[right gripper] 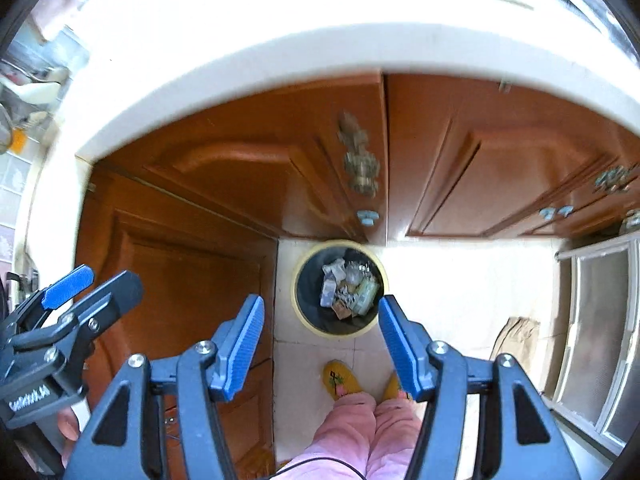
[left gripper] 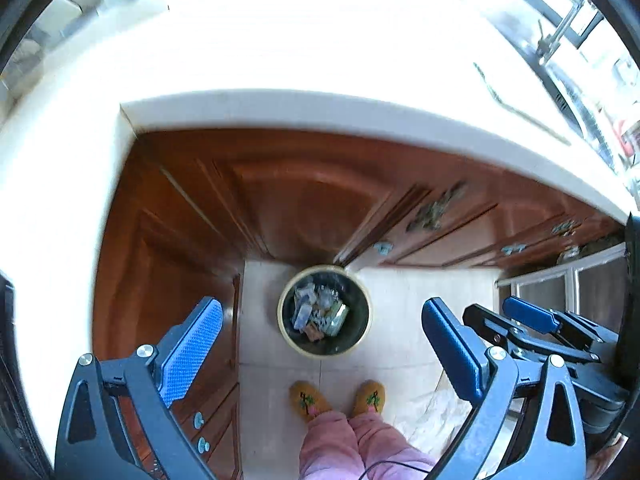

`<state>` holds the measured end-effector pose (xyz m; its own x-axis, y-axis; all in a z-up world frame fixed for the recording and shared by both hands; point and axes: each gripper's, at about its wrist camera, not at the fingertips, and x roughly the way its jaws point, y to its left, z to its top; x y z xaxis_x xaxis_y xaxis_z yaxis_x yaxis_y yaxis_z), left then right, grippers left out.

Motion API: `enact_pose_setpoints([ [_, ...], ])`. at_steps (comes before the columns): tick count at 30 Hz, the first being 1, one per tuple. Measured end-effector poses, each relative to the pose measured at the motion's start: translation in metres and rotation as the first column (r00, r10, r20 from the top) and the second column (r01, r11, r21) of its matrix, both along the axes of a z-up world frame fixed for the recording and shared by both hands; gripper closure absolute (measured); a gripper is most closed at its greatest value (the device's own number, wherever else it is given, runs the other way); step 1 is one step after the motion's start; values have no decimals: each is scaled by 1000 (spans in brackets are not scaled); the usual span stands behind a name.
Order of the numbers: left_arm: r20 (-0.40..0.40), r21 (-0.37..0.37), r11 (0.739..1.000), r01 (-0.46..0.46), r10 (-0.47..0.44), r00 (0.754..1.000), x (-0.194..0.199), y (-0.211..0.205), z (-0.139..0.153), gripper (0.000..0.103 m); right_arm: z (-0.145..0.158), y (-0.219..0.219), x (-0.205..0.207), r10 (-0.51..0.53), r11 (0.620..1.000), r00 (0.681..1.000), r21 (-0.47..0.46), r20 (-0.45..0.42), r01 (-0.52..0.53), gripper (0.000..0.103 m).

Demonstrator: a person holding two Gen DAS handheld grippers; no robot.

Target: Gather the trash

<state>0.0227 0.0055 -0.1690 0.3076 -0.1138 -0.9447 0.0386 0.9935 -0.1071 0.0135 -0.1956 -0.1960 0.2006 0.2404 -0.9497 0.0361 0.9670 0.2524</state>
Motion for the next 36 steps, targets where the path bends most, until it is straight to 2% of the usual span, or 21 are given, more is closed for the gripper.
enact_pose_setpoints([
  [11, 179, 31, 1000, 5, -11, 984, -5, -7, 124, 4, 115, -10, -5, -38, 999, 978, -25, 203, 44, 43],
  [18, 274, 41, 999, -21, 9, 962, -22, -4, 181, 4, 178, -4, -17, -32, 998, 939, -39, 343, 48, 43],
  [22, 337, 38, 998, -47, 31, 941, -32, -1, 210, 4, 209, -1, -27, -32, 998, 916, -42, 401, 54, 43],
  [28, 411, 57, 996, -63, 34, 911, -40, -2, 242, 4, 240, -1, -38, -31, 997, 888, -49, 459, 60, 43],
  [36, 425, 73, 995, -65, 27, 905, -49, -11, 252, 4, 260, 0, -48, -27, 996, 856, -60, 516, 67, 43],
])
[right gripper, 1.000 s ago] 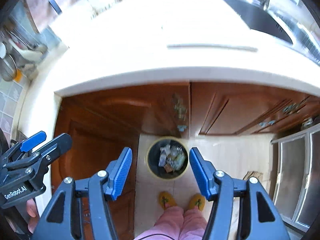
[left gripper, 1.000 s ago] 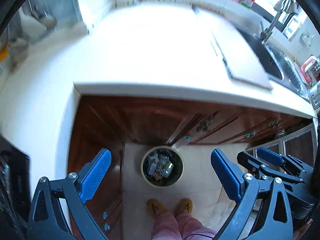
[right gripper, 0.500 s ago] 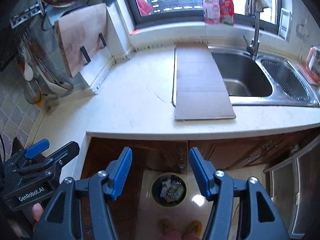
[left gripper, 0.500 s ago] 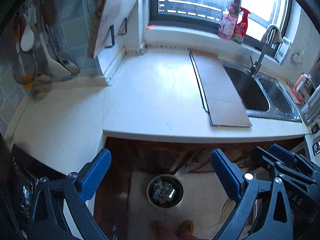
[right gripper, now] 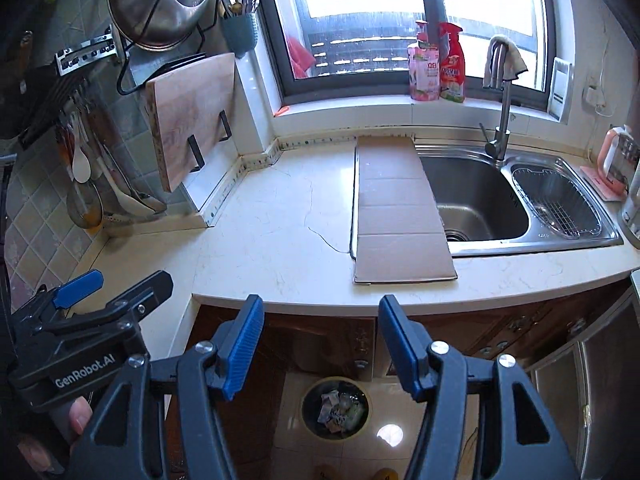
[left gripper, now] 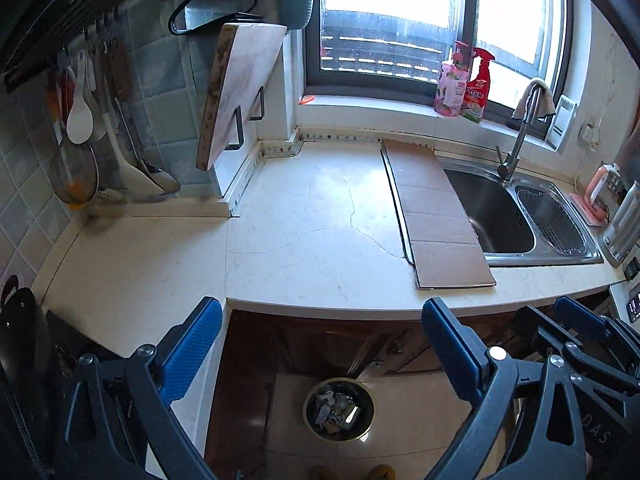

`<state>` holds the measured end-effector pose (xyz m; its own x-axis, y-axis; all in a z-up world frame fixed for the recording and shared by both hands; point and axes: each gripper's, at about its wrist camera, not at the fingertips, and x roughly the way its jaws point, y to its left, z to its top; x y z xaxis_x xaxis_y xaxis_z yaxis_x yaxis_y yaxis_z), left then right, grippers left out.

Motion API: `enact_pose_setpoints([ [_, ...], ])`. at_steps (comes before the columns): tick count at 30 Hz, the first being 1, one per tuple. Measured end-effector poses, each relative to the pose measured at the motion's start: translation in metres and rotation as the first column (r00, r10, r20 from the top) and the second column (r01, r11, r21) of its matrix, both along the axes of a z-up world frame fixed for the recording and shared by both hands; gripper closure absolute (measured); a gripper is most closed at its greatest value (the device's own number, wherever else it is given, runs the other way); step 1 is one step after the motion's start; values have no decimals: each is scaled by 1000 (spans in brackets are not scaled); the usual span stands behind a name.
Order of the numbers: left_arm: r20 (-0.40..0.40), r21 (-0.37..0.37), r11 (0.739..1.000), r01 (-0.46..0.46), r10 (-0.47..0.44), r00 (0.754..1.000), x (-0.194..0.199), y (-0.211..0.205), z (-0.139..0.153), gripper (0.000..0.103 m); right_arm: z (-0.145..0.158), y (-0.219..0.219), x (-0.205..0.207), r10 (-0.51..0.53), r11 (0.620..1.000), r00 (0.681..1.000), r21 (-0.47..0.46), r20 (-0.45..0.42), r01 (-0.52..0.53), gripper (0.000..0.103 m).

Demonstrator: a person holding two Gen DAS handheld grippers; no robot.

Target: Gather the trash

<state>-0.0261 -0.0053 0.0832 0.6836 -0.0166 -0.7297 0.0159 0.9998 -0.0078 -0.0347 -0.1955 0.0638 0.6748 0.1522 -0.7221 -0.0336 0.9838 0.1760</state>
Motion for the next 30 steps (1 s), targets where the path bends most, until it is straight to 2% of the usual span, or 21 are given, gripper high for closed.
enact_pose_setpoints([
  [30, -12, 16, 1000, -22, 22, 1000, -9, 2, -2, 4, 1, 8, -6, 6, 1000, 1000, 10, 0, -6, 43],
])
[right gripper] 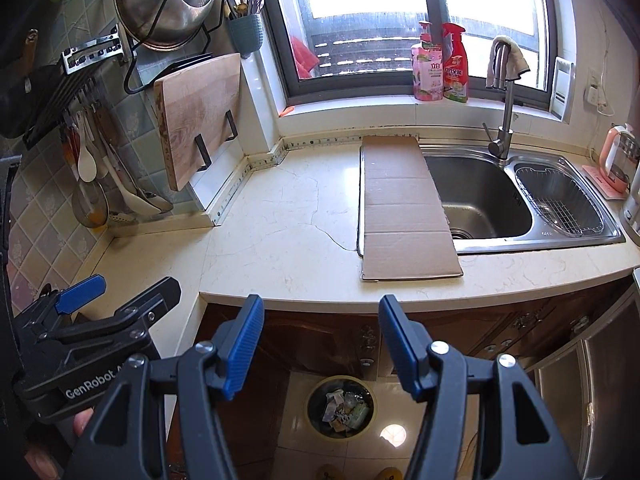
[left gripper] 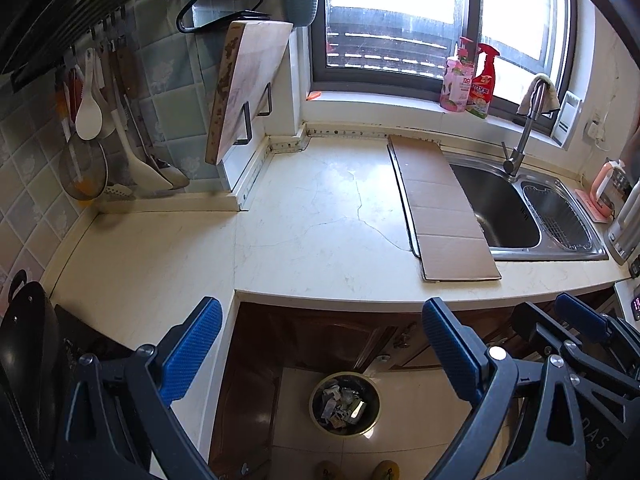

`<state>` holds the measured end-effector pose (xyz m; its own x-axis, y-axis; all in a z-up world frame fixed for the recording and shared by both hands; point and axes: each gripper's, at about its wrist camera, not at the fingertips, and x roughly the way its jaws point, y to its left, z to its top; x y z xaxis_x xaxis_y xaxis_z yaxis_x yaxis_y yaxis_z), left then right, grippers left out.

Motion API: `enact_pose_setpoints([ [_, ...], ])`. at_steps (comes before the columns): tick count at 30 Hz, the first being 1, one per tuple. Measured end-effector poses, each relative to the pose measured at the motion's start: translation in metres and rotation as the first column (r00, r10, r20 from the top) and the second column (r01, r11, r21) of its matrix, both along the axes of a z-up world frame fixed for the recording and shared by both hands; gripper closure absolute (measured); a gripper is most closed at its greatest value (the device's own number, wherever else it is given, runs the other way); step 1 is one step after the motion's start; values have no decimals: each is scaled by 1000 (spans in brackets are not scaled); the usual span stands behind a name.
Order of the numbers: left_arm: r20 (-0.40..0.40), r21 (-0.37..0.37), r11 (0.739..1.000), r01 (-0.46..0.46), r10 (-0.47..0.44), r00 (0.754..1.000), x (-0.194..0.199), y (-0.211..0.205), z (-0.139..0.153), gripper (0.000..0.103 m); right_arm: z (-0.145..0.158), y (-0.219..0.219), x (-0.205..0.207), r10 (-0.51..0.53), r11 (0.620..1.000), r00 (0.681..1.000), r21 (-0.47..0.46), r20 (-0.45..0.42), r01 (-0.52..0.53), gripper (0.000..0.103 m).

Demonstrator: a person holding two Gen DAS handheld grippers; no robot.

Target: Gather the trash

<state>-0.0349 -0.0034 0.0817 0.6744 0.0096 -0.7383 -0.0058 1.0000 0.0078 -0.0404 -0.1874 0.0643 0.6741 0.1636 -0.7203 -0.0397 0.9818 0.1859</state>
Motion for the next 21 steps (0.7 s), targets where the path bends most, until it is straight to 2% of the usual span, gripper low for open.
enact_pose_setpoints([
  [21, -4, 6, 1000, -3, 3, 1000, -1, 0, 0, 4, 0, -2, -3, -3, 1000, 1000, -1, -1, 3, 43],
])
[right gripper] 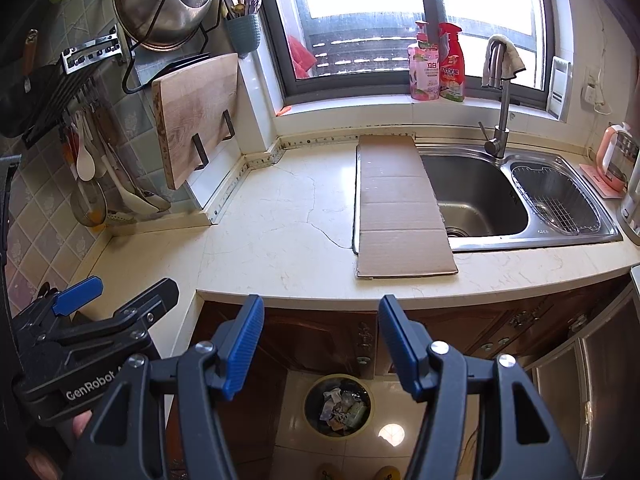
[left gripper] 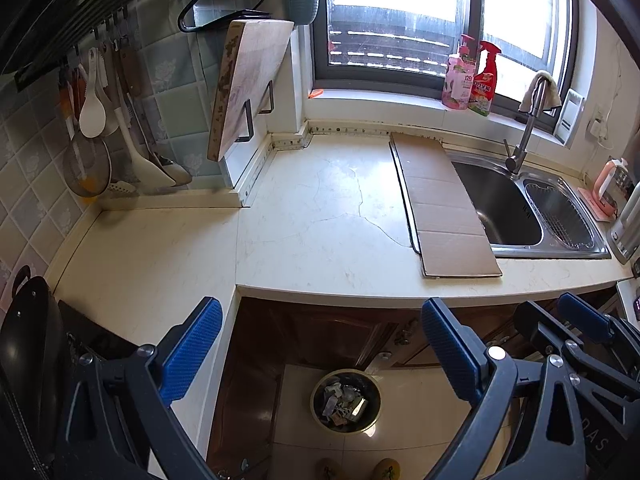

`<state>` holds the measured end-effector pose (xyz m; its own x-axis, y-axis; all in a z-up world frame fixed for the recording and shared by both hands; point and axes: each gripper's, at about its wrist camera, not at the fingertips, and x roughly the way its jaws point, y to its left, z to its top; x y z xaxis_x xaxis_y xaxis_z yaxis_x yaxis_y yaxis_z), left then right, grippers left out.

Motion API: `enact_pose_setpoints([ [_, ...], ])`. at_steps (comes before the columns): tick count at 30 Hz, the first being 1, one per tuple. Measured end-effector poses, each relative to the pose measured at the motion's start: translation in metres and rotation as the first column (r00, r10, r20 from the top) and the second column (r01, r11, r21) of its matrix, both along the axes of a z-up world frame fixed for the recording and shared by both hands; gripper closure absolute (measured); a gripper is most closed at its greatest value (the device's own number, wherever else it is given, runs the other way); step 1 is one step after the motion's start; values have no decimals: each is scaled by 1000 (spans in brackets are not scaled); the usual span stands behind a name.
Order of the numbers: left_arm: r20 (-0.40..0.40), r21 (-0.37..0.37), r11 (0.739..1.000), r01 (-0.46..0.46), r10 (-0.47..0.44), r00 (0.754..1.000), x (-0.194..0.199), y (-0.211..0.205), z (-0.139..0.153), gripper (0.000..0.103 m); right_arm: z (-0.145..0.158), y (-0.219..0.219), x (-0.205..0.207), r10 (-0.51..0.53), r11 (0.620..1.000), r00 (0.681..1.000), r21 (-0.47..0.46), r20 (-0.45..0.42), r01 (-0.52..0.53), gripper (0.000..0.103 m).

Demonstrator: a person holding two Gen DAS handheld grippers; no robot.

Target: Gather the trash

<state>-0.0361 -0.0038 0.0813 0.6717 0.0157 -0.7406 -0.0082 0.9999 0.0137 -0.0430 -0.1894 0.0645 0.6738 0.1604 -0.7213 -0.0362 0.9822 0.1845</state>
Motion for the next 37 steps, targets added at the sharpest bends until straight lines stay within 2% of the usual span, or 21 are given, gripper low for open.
enact_pose_setpoints([
  [13, 7, 2, 1000, -3, 3, 1000, -8, -1, 0, 5, 1, -3, -3, -3, 1000, 1000, 1, 6, 3, 43],
  [27, 49, 10, 1000, 8, -9, 999, -17, -8, 10, 10, 10, -11, -13, 1, 1000, 999, -6, 47, 0, 43],
  [37, 46, -2, 1000, 8, -8, 999, -17, -10, 10, 13, 11, -11, -13, 12, 1000, 999, -6, 51, -12, 43],
])
